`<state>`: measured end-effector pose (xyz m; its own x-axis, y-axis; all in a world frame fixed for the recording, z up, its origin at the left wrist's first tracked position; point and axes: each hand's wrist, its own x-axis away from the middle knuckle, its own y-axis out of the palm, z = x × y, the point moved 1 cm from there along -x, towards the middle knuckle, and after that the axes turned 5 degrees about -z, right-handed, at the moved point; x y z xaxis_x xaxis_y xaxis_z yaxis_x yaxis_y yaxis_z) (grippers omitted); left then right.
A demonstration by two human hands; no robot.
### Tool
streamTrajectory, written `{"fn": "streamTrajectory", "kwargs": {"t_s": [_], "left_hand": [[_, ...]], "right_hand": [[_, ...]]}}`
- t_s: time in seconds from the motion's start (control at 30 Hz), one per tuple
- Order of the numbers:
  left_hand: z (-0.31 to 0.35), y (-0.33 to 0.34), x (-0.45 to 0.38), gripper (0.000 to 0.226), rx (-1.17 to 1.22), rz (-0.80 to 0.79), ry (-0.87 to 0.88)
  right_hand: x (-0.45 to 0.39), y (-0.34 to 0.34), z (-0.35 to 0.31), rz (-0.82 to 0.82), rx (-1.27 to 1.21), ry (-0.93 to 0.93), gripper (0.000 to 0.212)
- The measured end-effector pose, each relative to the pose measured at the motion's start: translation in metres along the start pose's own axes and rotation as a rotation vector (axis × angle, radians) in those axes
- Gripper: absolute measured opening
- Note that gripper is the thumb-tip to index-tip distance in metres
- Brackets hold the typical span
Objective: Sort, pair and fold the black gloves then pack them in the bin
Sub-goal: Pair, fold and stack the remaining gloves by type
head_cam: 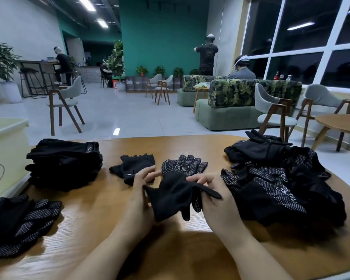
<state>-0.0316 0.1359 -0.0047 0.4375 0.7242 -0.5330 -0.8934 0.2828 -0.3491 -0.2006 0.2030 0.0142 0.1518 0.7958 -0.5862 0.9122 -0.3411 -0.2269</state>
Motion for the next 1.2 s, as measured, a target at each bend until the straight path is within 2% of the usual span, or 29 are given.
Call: {"fn": "streamTrajectory", "kwargs": {"t_s": [0.17,0.27,0.37,0.43,0.5,0.57,0.67,0.7,0.83,0.9,1.0,1.13,1.2], "left_hand": [[0.008,-0.015,0.002,0.045,0.043,0.123,0.0],[0.012,-0.019,0.005,0.036,0.147,0.161,-0.062],[0.016,-0.026,0.008,0.042,0.161,0.201,-0.035],[0.017,-0.029,0.009,0.047,0.119,0.237,-0.034],[0.016,-0.032,0.009,0.036,0.069,0.288,-0.032],[0.016,-0.036,0.009,0.024,0.007,0.322,-0.011],[0.018,-0.04,0.01,0.028,-0.04,0.334,0.032],[0.019,-0.041,0.009,0.026,-0.04,0.324,0.047],[0.021,-0.048,0.009,0.015,-0.059,0.279,0.119],[0.02,-0.053,0.011,0.014,-0.058,0.259,0.104],[0.02,-0.063,0.02,0.012,-0.015,0.171,-0.005],[0.002,-0.075,0.039,0.013,-0.086,-0.073,-0.188],[-0.005,-0.077,0.047,0.018,-0.121,-0.206,-0.281]], "right_hand": [[0.0,0.005,0.007,-0.153,0.106,0.138,0.037],[-0.001,0.0,0.013,-0.055,0.235,0.179,0.046],[-0.001,-0.002,0.008,0.033,0.33,0.125,0.047],[0.003,0.003,-0.003,-0.039,0.33,0.039,0.041],[0.008,0.012,-0.012,-0.151,0.355,-0.021,0.04],[0.01,0.02,-0.016,-0.263,0.426,-0.045,0.045],[0.004,0.035,-0.012,-0.402,0.549,-0.025,0.061],[0.0,0.039,-0.012,-0.395,0.54,-0.007,0.062],[-0.027,0.058,-0.014,-0.269,0.283,0.018,0.037],[-0.039,0.066,-0.016,-0.268,0.231,-0.033,0.033],[-0.042,0.069,-0.012,-0.397,0.246,-0.112,0.03],[-0.026,0.064,0.007,-0.631,0.365,-0.009,0.036],[-0.02,0.06,0.011,-0.689,0.423,0.031,0.037]]}}
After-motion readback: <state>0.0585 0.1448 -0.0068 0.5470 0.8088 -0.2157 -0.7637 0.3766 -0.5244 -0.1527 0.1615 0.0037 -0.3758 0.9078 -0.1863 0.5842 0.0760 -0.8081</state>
